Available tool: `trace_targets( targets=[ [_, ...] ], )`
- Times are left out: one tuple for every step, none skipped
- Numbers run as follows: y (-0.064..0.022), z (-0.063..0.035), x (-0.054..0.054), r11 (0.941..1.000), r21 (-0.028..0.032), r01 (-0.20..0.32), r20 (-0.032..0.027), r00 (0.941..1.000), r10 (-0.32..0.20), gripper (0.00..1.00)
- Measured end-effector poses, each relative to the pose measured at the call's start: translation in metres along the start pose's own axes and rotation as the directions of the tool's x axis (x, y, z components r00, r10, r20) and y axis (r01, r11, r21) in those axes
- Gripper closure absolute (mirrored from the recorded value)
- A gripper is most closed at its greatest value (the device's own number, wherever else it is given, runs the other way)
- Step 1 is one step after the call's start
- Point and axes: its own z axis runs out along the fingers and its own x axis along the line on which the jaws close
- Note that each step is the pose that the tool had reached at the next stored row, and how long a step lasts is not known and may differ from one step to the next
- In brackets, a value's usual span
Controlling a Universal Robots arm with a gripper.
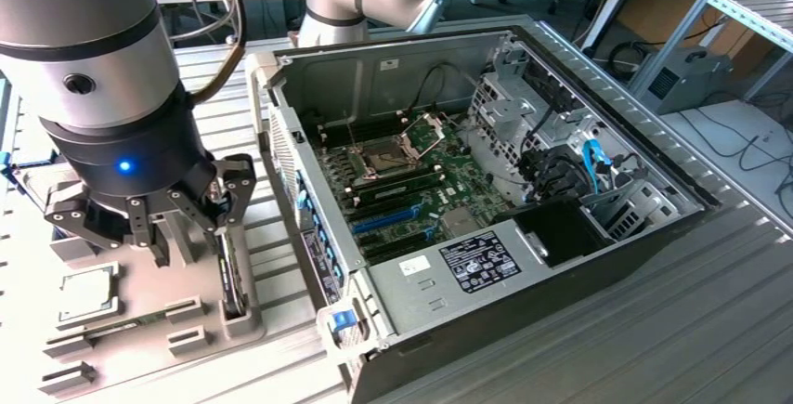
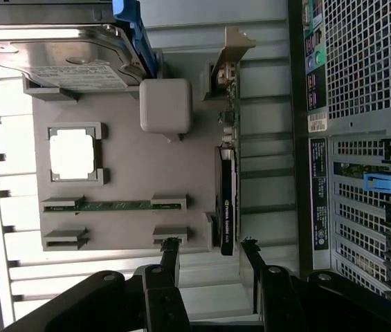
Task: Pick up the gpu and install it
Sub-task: 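Pick up the gpu and move the gpu toward the slot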
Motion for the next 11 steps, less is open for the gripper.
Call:
trace_targets(
  targets=[
    [0.0000, 0.0004, 0.0000, 1.0000, 0.0003, 0.000, 0.0000, 1.0000, 0.000, 0.52],
    [0.0000, 0.0008, 0.0000, 1.0000, 0.0005, 0.000, 0.0001, 1.0000, 0.000, 0.52],
    [0.0000, 0.0016, 0.0000, 1.0000, 0.0012, 0.000, 0.0001, 1.0000, 0.000, 0.52],
    [0.0000, 0.0021, 0.0000, 1.0000, 0.0016, 0.000, 0.0001, 1.0000, 0.000, 0.52],
    [0.0000, 0.0024, -0.0001, 1.0000, 0.0019, 0.000, 0.0002, 1.0000, 0.000, 0.52],
    [0.0000, 0.0028, -0.0001, 1.0000, 0.0021, 0.000, 0.0002, 1.0000, 0.000, 0.52],
    [0.0000, 0.0032, -0.0001, 1.0000, 0.0024, 0.000, 0.0002, 1.0000, 0.000, 0.52],
    [0.0000, 0.0036, -0.0001, 1.0000, 0.0028, 0.000, 0.0002, 1.0000, 0.000, 0.52],
    [0.0001, 0.0040, -0.0001, 1.0000, 0.0030, 0.000, 0.0002, 1.0000, 0.000, 0.52],
    [0.0001, 0.0043, -0.0001, 1.0000, 0.0034, 0.000, 0.0002, 1.0000, 0.000, 0.52],
    [0.0001, 0.0047, -0.0001, 1.0000, 0.0037, 0.000, 0.0003, 1.0000, 0.000, 0.52]
  ],
)
